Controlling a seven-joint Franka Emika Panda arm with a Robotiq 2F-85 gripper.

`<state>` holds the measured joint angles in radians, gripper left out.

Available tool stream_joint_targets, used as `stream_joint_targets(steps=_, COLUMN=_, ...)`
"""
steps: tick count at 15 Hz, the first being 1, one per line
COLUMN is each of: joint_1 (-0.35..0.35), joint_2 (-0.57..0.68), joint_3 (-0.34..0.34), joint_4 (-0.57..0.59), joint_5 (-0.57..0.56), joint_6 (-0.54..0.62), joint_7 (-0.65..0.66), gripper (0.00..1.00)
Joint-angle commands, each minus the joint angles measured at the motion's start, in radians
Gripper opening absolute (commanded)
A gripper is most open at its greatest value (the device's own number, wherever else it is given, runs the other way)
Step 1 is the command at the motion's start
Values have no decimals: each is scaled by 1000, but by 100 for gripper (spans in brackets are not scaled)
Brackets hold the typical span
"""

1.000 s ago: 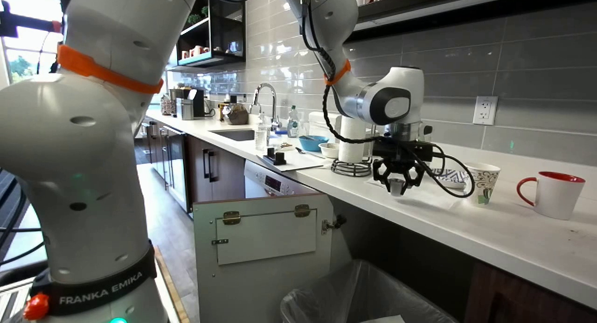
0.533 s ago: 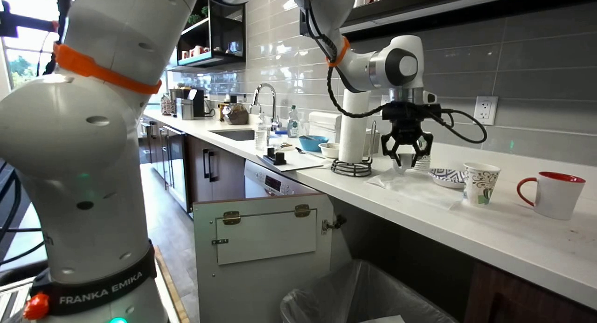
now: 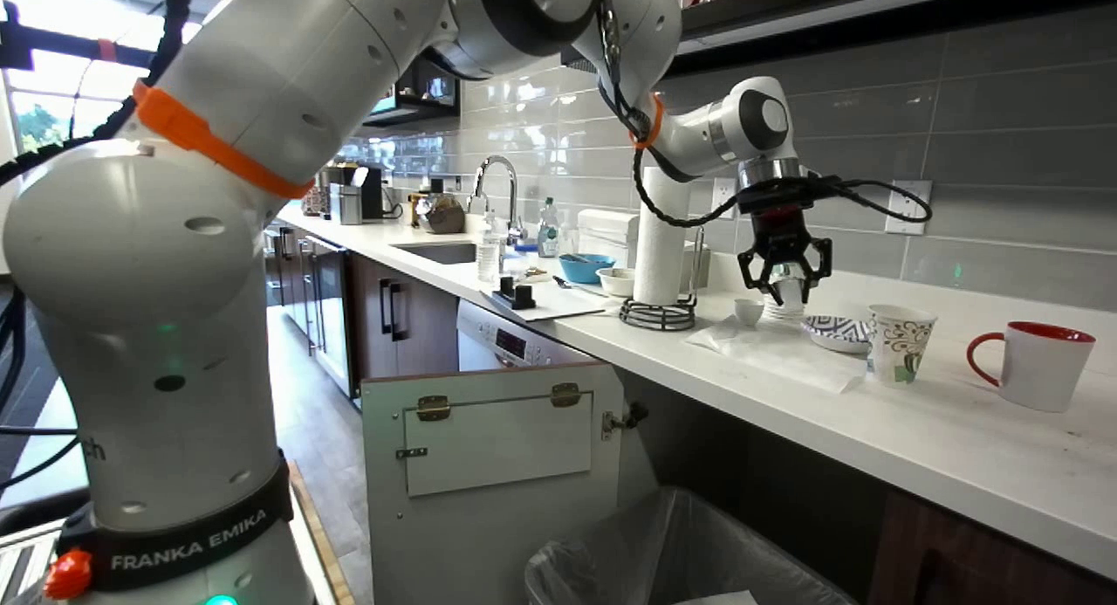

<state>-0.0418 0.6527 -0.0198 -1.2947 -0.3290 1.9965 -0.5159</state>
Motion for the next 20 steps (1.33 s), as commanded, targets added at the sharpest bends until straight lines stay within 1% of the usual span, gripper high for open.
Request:
stream_joint_targets(steps=1, joint_1=-4, joint_2=120, joint_3=6, joint_4=160, joint_5=-7, joint_6=-33, joint_7=-54, gripper=14)
stream_joint_targets(steps=4, joint_1=-34, joint_2=141, joint_3=28, joint_4=173, joint_5=52, joint_6=-24, joint_7=-77, gripper=14)
stream_joint_targets(steps=7, joint_1=-70, joint_2=118, joint_3=59, joint_4=119, joint_5=130, joint_6=-24, joint_7=-92, gripper=14)
stream_joint_targets(steps=10, joint_1=-107, joint_2=112, joint_3=89, joint_4=59, joint_5=217, joint_6=35, joint_7=-108, gripper=14)
stream_joint_targets(steps=12, joint_1=-125, joint_2=107, joint_3=102, joint_4=8, joint_5=256, joint_6=111, joint_7=-121, gripper=14)
stream_joint_targets(steps=14, joint_1=-139, joint_2=96, joint_3=115, joint_4=-60, joint_5=280, joint_6=213, joint_7=-148, gripper=14)
stream_joint_targets(steps=16, joint_1=-142, joint_2=85, joint_3=118, joint_4=-129, joint_5=273, joint_6=300, joint_7=-182, gripper=14)
stream_joint_targets(steps=20, joint_1=-156, joint_2=64, joint_3=129, joint_4=-225, joint_5=280, joint_6=410, joint_7=-211, gripper=14)
